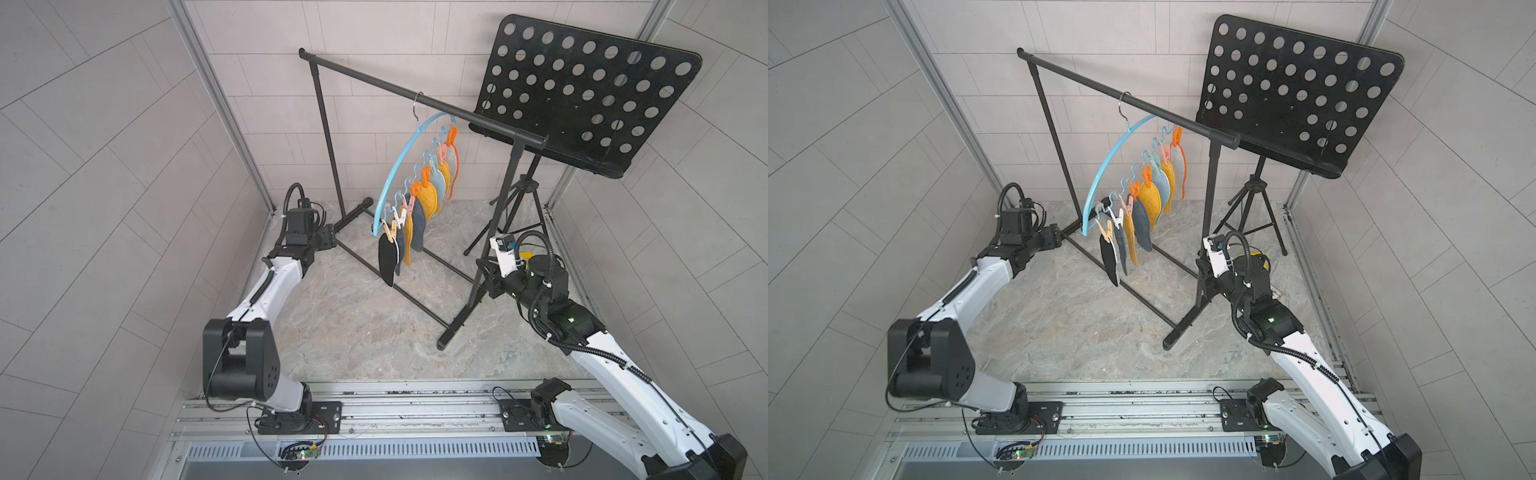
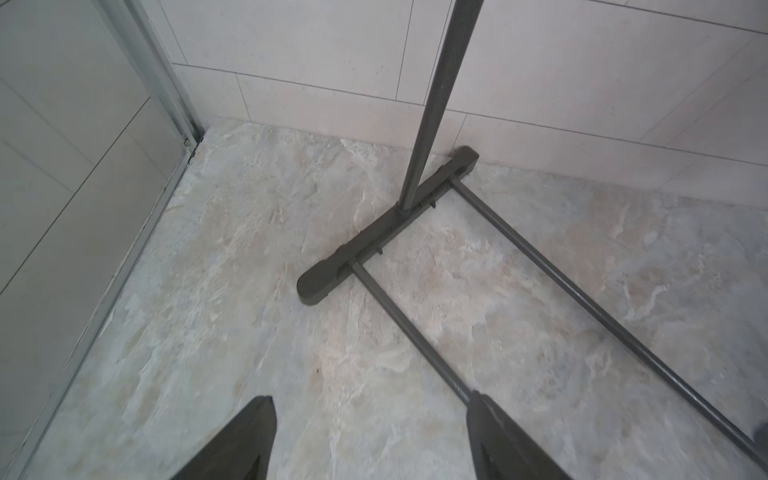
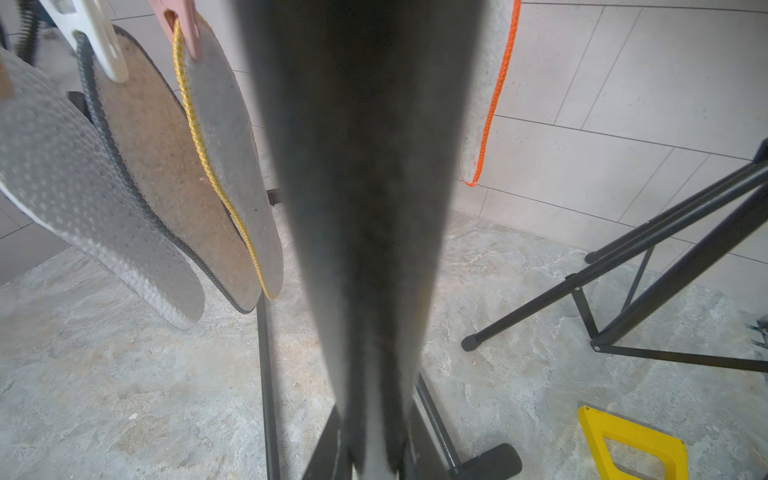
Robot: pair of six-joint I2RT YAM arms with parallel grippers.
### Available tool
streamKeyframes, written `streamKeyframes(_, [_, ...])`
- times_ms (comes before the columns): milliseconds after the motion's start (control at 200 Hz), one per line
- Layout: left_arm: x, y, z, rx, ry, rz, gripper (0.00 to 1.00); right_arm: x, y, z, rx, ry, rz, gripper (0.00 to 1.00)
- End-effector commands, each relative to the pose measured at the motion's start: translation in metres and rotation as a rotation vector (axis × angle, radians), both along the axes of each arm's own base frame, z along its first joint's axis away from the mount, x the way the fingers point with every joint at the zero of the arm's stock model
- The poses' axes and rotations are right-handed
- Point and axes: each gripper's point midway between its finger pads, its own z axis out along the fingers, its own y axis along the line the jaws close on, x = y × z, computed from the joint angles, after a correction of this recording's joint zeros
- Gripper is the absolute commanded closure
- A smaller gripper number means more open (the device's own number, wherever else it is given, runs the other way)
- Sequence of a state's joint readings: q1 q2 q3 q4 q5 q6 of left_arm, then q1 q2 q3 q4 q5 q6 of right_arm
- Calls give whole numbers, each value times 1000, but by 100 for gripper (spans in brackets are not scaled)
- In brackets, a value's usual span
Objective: Take the shoe insoles off the hanger
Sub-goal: Adjust the clothesline at the center of the board.
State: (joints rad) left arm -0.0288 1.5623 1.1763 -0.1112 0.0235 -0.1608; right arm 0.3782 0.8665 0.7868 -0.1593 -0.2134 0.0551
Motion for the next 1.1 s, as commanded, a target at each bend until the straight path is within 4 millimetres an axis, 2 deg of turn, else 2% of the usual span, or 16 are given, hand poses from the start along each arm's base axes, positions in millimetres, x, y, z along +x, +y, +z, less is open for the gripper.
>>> streamKeyframes(0, [55, -1, 48, 23, -222, -44, 21, -10, 15, -8, -35, 55, 117, 100])
streamKeyframes(125, [103, -7, 66, 21, -365, -97, 21, -11, 24, -8, -35, 78, 168, 100])
streamKeyframes(220, [134, 1, 71, 35, -408, -89, 21, -11, 26, -8, -38, 96, 177, 100])
streamKeyframes(305, [158, 12, 76, 37, -440, -79, 21, -11, 25, -8, -50, 102, 180, 100])
streamKeyframes(485, [196, 12, 83, 14, -526, -114, 24, -15, 27, -14, -52, 131, 198, 100])
streamKeyframes(545, [202, 12, 87, -11, -569, -126, 29, -18, 28, -16, -51, 140, 206, 100])
streamKeyframes(616, [209, 2, 89, -28, -600, -179, 38, -20, 27, -17, -53, 148, 208, 100])
streamKeyframes(696, [215, -5, 83, -45, -605, -215, 50, -22, 26, -17, -54, 155, 209, 100])
streamKeyframes(786, [219, -9, 83, -52, -613, -241, 67, -24, 28, -15, -47, 160, 220, 100])
streamKeyframes(881, [218, -10, 82, -45, -594, -248, 93, -24, 28, -14, -41, 163, 215, 100])
streamKeyframes(986, [211, -3, 80, -23, -557, -212, 100, -22, 28, -11, -34, 158, 209, 100])
streamKeyframes(1096, [192, 15, 82, 26, -524, -139, 100, -17, 28, -10, -20, 149, 195, 100])
